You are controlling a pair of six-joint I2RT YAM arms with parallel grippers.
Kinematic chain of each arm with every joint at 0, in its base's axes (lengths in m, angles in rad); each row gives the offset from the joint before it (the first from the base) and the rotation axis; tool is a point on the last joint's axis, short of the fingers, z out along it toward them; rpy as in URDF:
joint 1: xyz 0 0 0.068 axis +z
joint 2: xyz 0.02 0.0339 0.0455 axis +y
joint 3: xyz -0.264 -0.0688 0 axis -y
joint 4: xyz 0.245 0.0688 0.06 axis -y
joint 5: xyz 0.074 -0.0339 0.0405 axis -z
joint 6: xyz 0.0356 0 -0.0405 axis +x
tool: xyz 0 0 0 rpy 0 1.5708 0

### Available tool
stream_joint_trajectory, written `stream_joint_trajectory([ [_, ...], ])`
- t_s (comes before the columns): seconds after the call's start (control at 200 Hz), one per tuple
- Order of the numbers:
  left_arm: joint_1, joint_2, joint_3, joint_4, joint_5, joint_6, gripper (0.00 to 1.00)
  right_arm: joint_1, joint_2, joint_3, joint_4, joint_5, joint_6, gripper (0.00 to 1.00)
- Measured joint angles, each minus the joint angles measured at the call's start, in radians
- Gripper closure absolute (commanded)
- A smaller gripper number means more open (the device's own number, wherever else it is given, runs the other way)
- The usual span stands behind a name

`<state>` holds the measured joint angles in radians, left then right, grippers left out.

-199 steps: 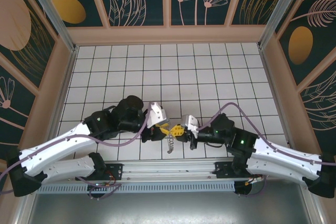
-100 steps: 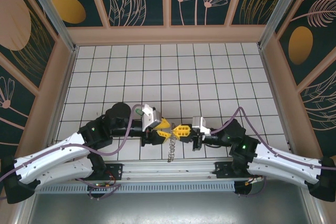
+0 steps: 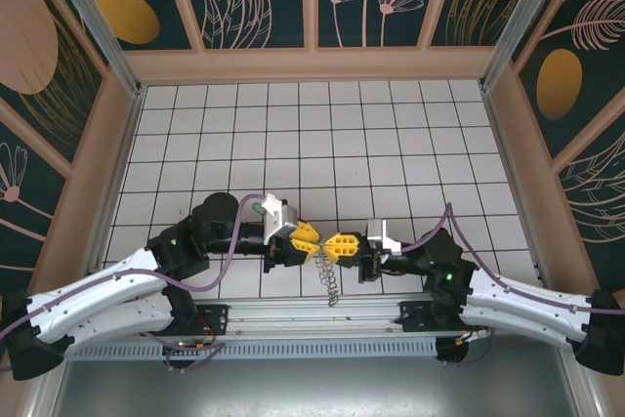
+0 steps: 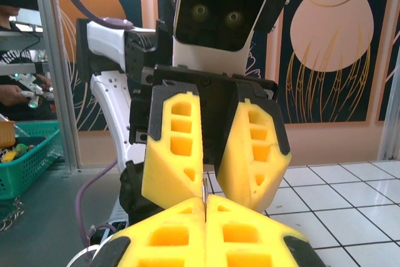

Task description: Put the keys on the keyring

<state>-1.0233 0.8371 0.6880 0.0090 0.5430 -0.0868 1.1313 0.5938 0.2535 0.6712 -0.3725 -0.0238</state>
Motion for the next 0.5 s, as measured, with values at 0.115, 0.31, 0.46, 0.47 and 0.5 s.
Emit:
stream_joint_trajectory([
  [0.115,-0.001,0.000,-0.001,0.010,0.010,-0.008,0.83,0.000,0.003,-0.015,0.043,0.000,0.013,1.00],
  [0.31,-0.003,0.000,-0.001,0.018,0.026,-0.008,0.90,0.000,0.025,-0.022,0.089,0.001,0.032,1.00],
  [0.46,-0.003,0.000,-0.001,0.024,0.029,-0.005,1.00,0.000,0.026,-0.033,0.114,0.005,0.038,1.00],
  [0.47,-0.003,0.000,-0.001,0.024,0.029,-0.004,1.00,0.000,0.026,-0.034,0.114,0.005,0.038,1.00],
  [0.5,-0.003,0.000,-0.002,0.025,0.029,-0.004,1.00,-0.001,0.024,-0.036,0.116,0.005,0.039,1.00],
])
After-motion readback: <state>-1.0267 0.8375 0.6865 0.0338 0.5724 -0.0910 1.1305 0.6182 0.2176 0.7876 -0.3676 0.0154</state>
